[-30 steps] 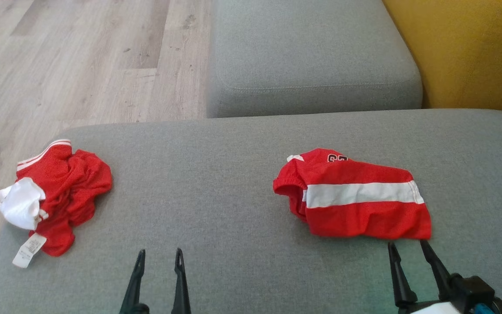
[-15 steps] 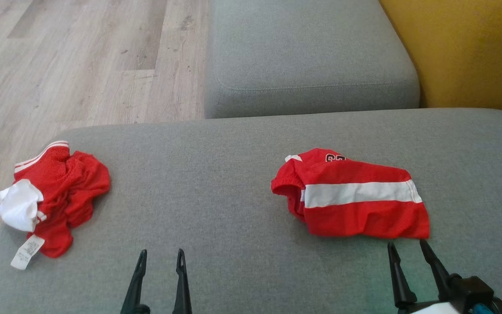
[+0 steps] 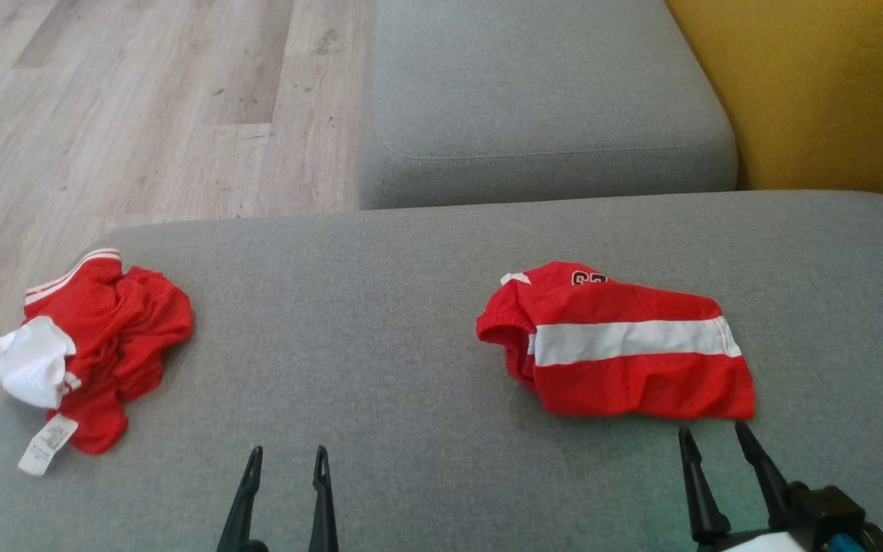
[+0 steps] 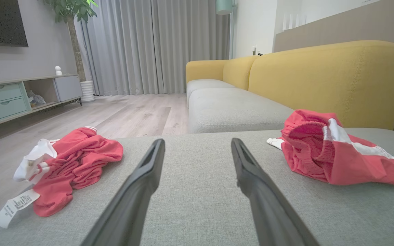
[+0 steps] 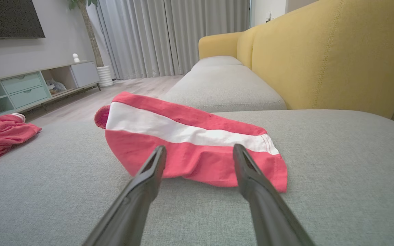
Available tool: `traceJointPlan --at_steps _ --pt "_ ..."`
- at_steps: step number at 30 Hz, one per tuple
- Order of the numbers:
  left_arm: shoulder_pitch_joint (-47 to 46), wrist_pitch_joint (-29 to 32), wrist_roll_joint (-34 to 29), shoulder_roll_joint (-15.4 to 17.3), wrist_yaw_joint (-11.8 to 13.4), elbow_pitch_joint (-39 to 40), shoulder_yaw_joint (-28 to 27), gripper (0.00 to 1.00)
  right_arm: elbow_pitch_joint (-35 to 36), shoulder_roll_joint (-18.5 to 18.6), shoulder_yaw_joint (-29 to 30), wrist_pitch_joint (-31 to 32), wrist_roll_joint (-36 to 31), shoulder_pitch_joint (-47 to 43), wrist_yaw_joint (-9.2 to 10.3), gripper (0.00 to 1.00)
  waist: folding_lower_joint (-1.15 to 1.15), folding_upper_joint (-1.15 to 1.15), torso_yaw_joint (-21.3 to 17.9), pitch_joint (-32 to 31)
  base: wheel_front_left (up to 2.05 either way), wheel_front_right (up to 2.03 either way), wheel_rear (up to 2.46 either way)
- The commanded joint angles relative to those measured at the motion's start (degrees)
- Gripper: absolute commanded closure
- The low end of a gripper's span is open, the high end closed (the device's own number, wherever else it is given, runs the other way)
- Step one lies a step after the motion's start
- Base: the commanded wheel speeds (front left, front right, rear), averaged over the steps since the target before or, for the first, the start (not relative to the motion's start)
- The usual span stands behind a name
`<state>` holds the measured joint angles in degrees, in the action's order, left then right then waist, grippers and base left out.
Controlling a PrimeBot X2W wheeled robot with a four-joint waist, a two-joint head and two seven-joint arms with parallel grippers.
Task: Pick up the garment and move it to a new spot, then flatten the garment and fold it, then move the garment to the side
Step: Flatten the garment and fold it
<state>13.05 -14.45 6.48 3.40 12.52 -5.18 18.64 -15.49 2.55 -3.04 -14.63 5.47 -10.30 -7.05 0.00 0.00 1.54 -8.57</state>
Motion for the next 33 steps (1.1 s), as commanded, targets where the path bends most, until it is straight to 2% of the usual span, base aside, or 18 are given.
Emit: traceJointPlan --at_steps 1,9,15,23,27,33 --pt "-1.9 -0.5 -0.6 -0.5 -0.3 1.6 -1.4 0.0 1.8 0.3 -1.4 -0.4 -0.2 1.3 -0.44 0.0 0.0 0.0 0.0 0.0 0.0 0.0 0.0" --pt "-3.7 -0.5 0.7 -0.5 -1.2 0.8 0.0 0.0 2.2 0.3 -2.8 -0.4 -1.0 2.4 -0.44 0.0 0.0 0.0 -2.0 2.0 0.0 0.0 0.0" --pt "-10.2 -0.5 3.1 -0.5 -4.0 -2.5 5.3 0.0 3.0 0.3 -4.0 -0.4 -2.2 3.9 -0.44 0.0 0.0 0.0 -5.8 5.6 0.0 0.0 0.0" --pt "-23.7 -0.5 9.7 -0.5 -7.8 -13.7 14.1 0.0 4.3 1.1 -6.0 -0.4 -2.6 6.8 -0.44 0.0 0.0 0.0 -11.4 10.4 0.0 0.0 0.0" --pt "-28.7 -0.5 12.9 -0.5 -8.8 -18.3 17.0 0.0 4.5 1.4 -6.8 -0.4 -2.3 8.0 -0.44 0.0 0.0 0.0 -13.1 12.8 0.0 0.0 0.0" --pt "-36.7 -0.5 17.9 -0.5 -6.6 -25.0 19.2 0.0 4.8 1.6 -7.4 -0.4 -1.8 10.6 -0.44 0.0 0.0 0.0 -15.8 16.8 0.0 0.0 0.0"
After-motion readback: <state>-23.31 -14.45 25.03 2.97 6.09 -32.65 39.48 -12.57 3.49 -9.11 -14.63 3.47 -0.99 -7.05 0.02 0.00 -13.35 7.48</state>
